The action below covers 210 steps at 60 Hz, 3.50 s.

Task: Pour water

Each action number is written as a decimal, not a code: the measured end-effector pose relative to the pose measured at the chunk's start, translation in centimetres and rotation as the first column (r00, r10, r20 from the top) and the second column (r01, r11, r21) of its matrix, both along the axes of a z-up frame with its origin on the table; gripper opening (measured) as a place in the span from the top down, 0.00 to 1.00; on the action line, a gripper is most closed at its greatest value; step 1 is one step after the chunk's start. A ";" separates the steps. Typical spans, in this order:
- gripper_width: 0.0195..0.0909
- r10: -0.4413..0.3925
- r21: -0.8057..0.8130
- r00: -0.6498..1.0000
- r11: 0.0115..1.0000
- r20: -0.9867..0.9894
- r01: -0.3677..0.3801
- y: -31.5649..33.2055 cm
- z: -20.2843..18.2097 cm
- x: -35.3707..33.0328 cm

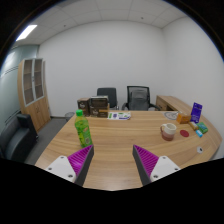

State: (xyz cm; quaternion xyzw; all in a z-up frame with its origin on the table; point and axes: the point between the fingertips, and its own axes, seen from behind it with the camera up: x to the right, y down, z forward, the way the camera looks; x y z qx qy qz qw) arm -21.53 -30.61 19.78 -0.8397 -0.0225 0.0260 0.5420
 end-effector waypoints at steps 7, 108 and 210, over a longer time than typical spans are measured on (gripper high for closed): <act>0.14 0.039 -0.016 0.999 0.999 -0.022 -0.039 3.7 -5.7 -13.0; 0.84 -0.242 -0.141 0.640 0.968 -0.730 0.206 25.8 -7.3 -1.2; 0.76 -0.333 0.129 0.942 0.933 -0.041 0.335 28.0 -1.5 41.8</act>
